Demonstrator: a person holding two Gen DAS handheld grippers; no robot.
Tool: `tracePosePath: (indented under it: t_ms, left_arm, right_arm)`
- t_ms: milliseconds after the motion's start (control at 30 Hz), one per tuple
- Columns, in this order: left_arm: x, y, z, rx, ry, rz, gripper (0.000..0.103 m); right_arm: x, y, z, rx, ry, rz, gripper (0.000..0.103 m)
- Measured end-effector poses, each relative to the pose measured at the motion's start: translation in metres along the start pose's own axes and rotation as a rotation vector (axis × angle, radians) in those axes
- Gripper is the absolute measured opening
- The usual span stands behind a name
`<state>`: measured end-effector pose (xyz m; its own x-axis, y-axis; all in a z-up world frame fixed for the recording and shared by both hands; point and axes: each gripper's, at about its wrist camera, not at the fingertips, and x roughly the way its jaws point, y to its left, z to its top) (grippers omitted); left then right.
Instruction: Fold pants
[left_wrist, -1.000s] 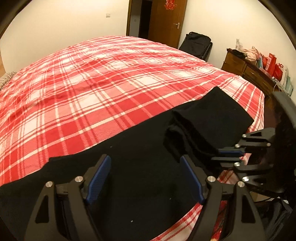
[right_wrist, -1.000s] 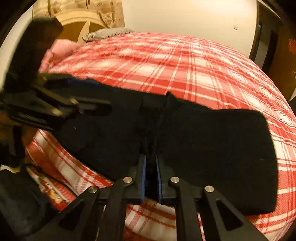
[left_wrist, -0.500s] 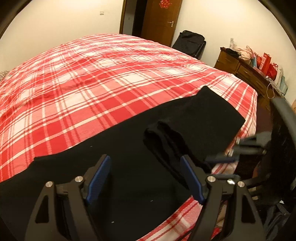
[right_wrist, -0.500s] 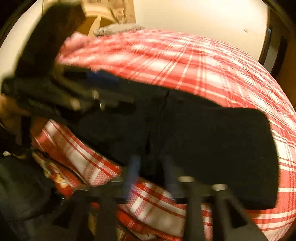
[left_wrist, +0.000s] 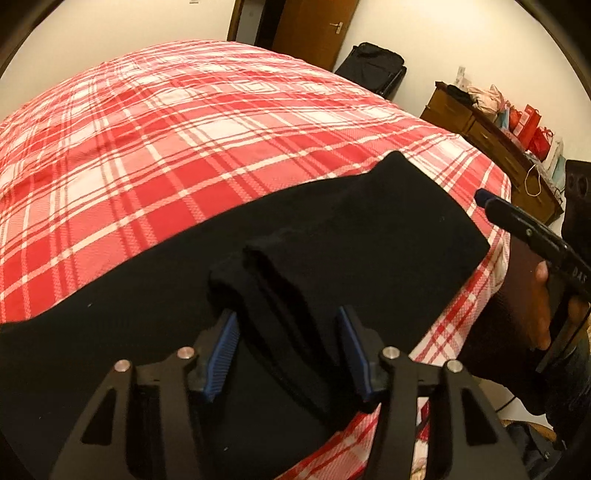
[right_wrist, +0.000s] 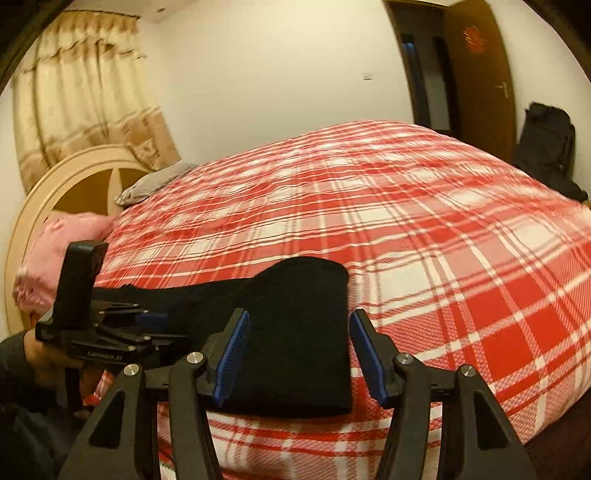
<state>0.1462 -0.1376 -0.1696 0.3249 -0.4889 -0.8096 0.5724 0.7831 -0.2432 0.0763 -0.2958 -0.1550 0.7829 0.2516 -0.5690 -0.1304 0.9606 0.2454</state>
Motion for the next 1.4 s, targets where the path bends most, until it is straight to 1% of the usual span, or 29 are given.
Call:
tracePosePath:
  t_ms: [67, 100, 133, 167, 200, 267, 333, 367, 433, 500, 600, 733, 800, 867, 967, 1067, 1100, 1133, 1167, 1233, 1267, 1300, 1333, 1367, 1400]
  left_arm:
    - [0.002, -0.002, 0.002, 0.005, 0.000, 0.014, 0.049]
    - [0.003, -0.002, 0.002, 0.005, -0.001, 0.019, 0.041]
    - [0.002, -0.001, 0.003, 0.002, -0.003, 0.024, 0.035]
    - [0.002, 0.000, 0.003, 0.000, -0.005, 0.029, 0.025]
    - [0.002, 0.002, 0.004, -0.006, -0.007, 0.022, 0.017]
    - [0.000, 0.003, 0.004, -0.023, -0.011, 0.007, 0.013]
    - [-0.004, 0.001, 0.004, -0.013, -0.021, 0.011, 0.012]
    - [-0.008, 0.001, 0.006, -0.016, -0.028, 0.001, 0.012]
    - [-0.021, 0.003, 0.009, -0.029, -0.057, -0.003, 0.012]
    - [-0.041, 0.011, 0.012, -0.043, -0.092, -0.001, 0.012]
    - [-0.062, 0.027, 0.011, -0.074, -0.111, 0.022, 0.012]
    - [-0.071, 0.049, 0.003, -0.127, -0.091, 0.031, 0.012]
    - [-0.072, 0.059, -0.005, -0.148, -0.075, 0.050, 0.012]
    - [-0.072, 0.066, -0.010, -0.170, -0.073, 0.051, 0.012]
    - [-0.066, 0.077, -0.016, -0.205, -0.065, 0.052, 0.012]
    - [-0.055, 0.081, -0.020, -0.214, -0.042, 0.041, 0.012]
    - [-0.049, 0.079, -0.021, -0.201, -0.030, 0.055, 0.012]
    - [-0.044, 0.078, -0.022, -0.197, -0.024, 0.068, 0.012]
    - [-0.041, 0.077, -0.023, -0.194, -0.024, 0.075, 0.013]
    - [-0.037, 0.077, -0.024, -0.182, -0.026, 0.103, 0.015]
    - [-0.036, 0.077, -0.025, -0.179, -0.028, 0.112, 0.018]
    - [-0.035, 0.078, -0.026, -0.172, -0.031, 0.114, 0.020]
    - [-0.034, 0.077, -0.026, -0.157, -0.030, 0.119, 0.020]
    - [-0.034, 0.074, -0.027, -0.135, -0.032, 0.133, 0.020]
    - [-0.036, 0.073, -0.027, -0.118, -0.033, 0.145, 0.023]
  right_arm:
    - [0.002, 0.003, -0.002, -0.006, -0.005, -0.001, 0.058]
    - [0.002, 0.006, -0.003, -0.014, -0.010, -0.002, 0.058]
    - [0.002, 0.008, -0.003, -0.022, -0.017, -0.005, 0.058]
    - [0.001, 0.008, -0.004, -0.028, -0.024, -0.008, 0.058]
    - [0.001, 0.010, -0.004, -0.037, -0.035, -0.014, 0.058]
    - [-0.003, 0.008, -0.008, -0.044, -0.047, -0.021, 0.060]
    - [-0.004, 0.007, -0.009, -0.038, -0.055, -0.023, 0.062]
    - [-0.004, 0.006, -0.009, -0.033, -0.057, -0.022, 0.062]
    - [-0.005, 0.005, -0.010, -0.027, -0.064, -0.022, 0.063]
    - [-0.005, 0.006, -0.010, -0.031, -0.063, -0.017, 0.063]
    - [-0.003, 0.010, -0.012, -0.052, -0.061, -0.011, 0.063]
    - [-0.004, 0.023, -0.017, -0.101, -0.061, 0.012, 0.063]
    - [-0.006, 0.031, -0.019, -0.131, -0.067, 0.038, 0.063]
    - [-0.006, 0.041, -0.022, -0.164, -0.064, 0.073, 0.063]
    - [-0.002, 0.056, -0.029, -0.229, -0.036, 0.120, 0.063]
    - [0.001, 0.073, -0.039, -0.309, -0.011, 0.162, 0.063]
    - [0.005, 0.078, -0.043, -0.327, 0.024, 0.190, 0.063]
    - [0.013, 0.079, -0.044, -0.328, 0.071, 0.195, 0.063]
    - [0.021, 0.078, -0.047, -0.324, 0.115, 0.185, 0.063]
    - [0.042, 0.071, -0.053, -0.310, 0.206, 0.120, 0.063]
    - [0.046, 0.069, -0.054, -0.304, 0.230, 0.124, 0.063]
    - [0.047, 0.068, -0.054, -0.297, 0.237, 0.130, 0.063]
    - [0.045, 0.070, -0.053, -0.303, 0.225, 0.130, 0.063]
    - [0.043, 0.073, -0.053, -0.323, 0.224, 0.122, 0.063]
    - [0.042, 0.078, -0.055, -0.359, 0.231, 0.103, 0.063]
